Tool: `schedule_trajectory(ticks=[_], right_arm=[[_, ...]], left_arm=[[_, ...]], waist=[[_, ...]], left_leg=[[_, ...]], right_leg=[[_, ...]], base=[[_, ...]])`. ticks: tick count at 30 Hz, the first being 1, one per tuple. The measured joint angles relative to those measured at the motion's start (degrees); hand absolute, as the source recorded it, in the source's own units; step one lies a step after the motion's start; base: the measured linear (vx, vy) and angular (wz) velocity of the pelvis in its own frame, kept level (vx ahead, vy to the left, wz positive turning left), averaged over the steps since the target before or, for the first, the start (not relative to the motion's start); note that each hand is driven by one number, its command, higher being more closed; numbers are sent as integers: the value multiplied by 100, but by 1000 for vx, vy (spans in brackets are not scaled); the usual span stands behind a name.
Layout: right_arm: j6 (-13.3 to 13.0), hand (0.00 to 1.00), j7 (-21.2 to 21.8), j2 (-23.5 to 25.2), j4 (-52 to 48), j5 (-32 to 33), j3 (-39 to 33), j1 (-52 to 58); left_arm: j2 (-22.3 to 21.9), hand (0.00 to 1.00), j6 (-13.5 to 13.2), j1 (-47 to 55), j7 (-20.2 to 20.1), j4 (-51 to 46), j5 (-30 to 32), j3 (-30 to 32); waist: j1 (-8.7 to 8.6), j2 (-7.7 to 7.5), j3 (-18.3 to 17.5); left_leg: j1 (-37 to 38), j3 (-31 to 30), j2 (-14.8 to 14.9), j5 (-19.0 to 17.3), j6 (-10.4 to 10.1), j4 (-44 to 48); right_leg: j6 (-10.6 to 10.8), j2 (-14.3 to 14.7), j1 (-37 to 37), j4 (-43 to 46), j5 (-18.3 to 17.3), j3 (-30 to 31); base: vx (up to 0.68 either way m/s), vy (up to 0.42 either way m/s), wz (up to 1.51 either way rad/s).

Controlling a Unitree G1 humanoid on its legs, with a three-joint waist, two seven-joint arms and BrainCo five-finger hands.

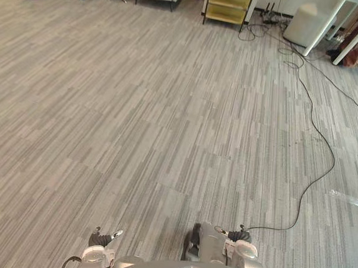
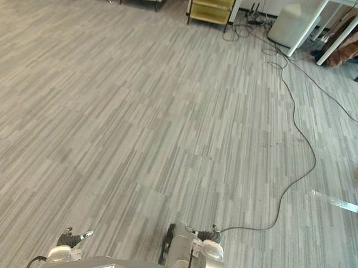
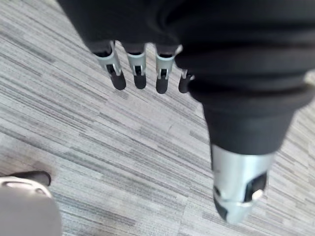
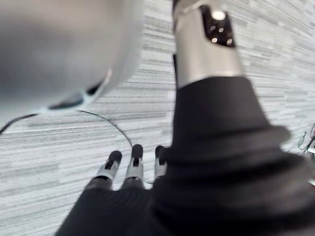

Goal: Pick up cushions and gather them together orderly.

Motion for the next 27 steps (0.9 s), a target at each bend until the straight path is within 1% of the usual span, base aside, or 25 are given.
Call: schedule_trajectory(ticks=[1,2,3,4,5,6,8,9,10,11,12,13,14,15,16,17,18,19,20,21,23,24,25,26,27], right_arm=[[6,0,-6,2,-19,-2,-25,2],[4,0,-14,6,-21,0,-19,6],[4,0,-25,14,-24,33,24,28],[10,0,-30,54,-19,64,21,72],[6,0,-46,81,-12,110,39,73],[8,0,-54,151,-13,122,55,129],[5,0,-72,175,-20,272,191,185],[6,0,-72,176,-19,284,200,189],[12,0,-73,197,-15,323,180,250],[19,0,-77,239,-19,322,107,235],[19,0,-77,250,-20,322,81,195],[25,0,-80,283,-14,324,9,221],[33,0,-82,339,-11,324,9,304],[59,0,-80,415,-1,314,-30,305],[62,0,-75,458,-7,307,-44,365],[65,0,-73,542,-16,302,-68,398],[80,0,-60,607,-8,240,-63,403],[92,0,-61,603,-50,214,-89,401],[89,0,-62,596,-66,212,-99,388],[83,0,-61,569,-69,193,-92,356],[47,0,-56,552,-108,68,-88,334],[40,0,-55,582,-221,4,-87,341],[18,0,-54,595,-263,-11,-89,347],[16,0,-55,591,-274,-12,-93,347],[23,0,-58,520,-230,-13,-91,287]], left_arm=[[-7,0,-2,-6,2,-2,-1,107],[-56,0,2,-50,0,-5,-2,206],[-191,0,4,-95,-7,-74,-23,372],[-309,0,-6,-103,-13,-239,-33,438],[-330,0,-19,-129,-18,-364,-33,429],[-310,0,-21,-152,-23,-476,-27,388],[-296,0,-40,-153,-21,-662,-32,317],[-298,0,-46,-154,-21,-692,-32,285],[-316,0,-69,-161,-25,-752,-22,237],[-326,0,-106,-166,-25,-775,-21,247],[-328,0,-117,-170,-31,-788,-21,252],[-339,0,-125,-189,-47,-823,-23,245],[-339,0,-125,-162,-31,-824,-13,229],[-232,0,-125,-166,-13,-805,-14,189],[-194,0,-123,-171,-13,-792,-14,158],[-165,0,-120,-180,-11,-791,-10,130],[-88,0,-123,-206,-3,-785,-11,92],[15,0,-110,-266,1,-670,8,-85],[70,0,-85,-287,0,-581,30,-183],[126,0,-33,-267,2,-485,39,-315],[126,0,11,-276,4,-452,60,-361],[115,0,11,-285,1,-456,101,-374],[105,0,12,-297,-5,-452,119,-395],[101,0,12,-305,-5,-449,131,-425],[95,0,12,-317,-13,-422,161,-470]], waist=[[-25,50,-23],[-73,86,0],[-84,111,45],[39,155,100],[91,154,154],[128,27,232],[197,-28,241],[215,-30,239],[277,-34,234],[326,-47,242],[340,-47,243],[401,-93,248],[469,-213,155],[440,-338,13],[418,-375,-19],[433,-490,-66],[513,-622,-70],[463,-664,-58],[389,-677,-51],[314,-655,-2],[276,-605,22],[269,-621,18],[234,-634,20],[220,-632,25],[159,-641,51]], left_leg=[[-153,-88,80,87,-7,436],[-489,-199,171,254,-70,1275],[-1315,-321,366,1052,-242,2948],[-2027,-281,641,936,-307,4434],[-2435,-138,770,670,-282,5112],[-2837,49,783,427,-227,5325],[-3525,563,731,53,-53,4637],[-3621,652,703,9,-41,4400],[-3745,851,593,-36,-33,3425],[-3859,898,403,21,-29,2180],[-3906,883,332,109,-28,1727],[-3959,881,217,533,-24,1143],[-3816,908,68,1110,-84,1001],[-3863,946,-86,747,78,1319],[-3900,966,-96,532,158,1526],[-3874,1070,-112,160,285,1885],[-3694,1253,-151,-70,380,2028],[-3466,1275,-222,-282,471,2129],[-3281,1272,-257,-392,518,2143],[-2765,1256,-310,-533,570,2032],[-2140,1231,-326,-543,585,1638],[-1711,1200,-322,-548,581,1212],[-1427,1149,-307,-586,510,880],[-1346,1120,-300,-608,470,789],[-1086,1081,-297,-600,437,493]], right_leg=[[-39,12,76,110,-209,-107],[-55,33,224,160,-427,-232],[-114,106,565,137,-687,-341],[-215,256,942,51,-852,-427],[-253,313,1288,-31,-978,-472],[-243,314,1724,-229,-1106,-494],[-207,307,2510,-901,-1211,-500],[-184,292,2611,-993,-1208,-501],[9,240,2808,-1185,-1141,-478],[86,161,2959,-1263,-1251,-391],[110,116,3029,-1274,-1331,-358],[234,-6,3178,-1269,-1499,-251],[312,-126,3313,-1312,-1694,-59],[171,-240,3394,-1295,-1798,131],[267,-279,3382,-1229,-1734,224],[398,-386,3286,-742,-1708,488],[606,-550,2930,286,-1713,713],[903,-666,2457,1612,-1433,880],[1005,-713,2233,2353,-1292,911],[981,-758,1882,3510,-1176,785],[771,-862,1533,4013,-1186,318],[637,-861,1235,3909,-1247,-51],[597,-833,914,3534,-1310,-358],[579,-823,801,3340,-1323,-452],[459,-799,606,2401,-1352,-770]], base=[[430,-184,26],[506,-215,47],[582,-188,39],[580,-164,19],[565,-110,7],[446,-65,13],[470,-20,14],[332,36,-1],[447,120,-19],[489,165,-24],[626,256,-33],[566,261,-43],[691,304,-47],[589,242,-36],[611,291,-25],[598,314,-37],[706,353,-37],[586,236,-16],[566,157,9],[555,92,14],[528,43,3],[485,-28,4],[475,-45,7],[466,-79,18],[464,-109,22]])
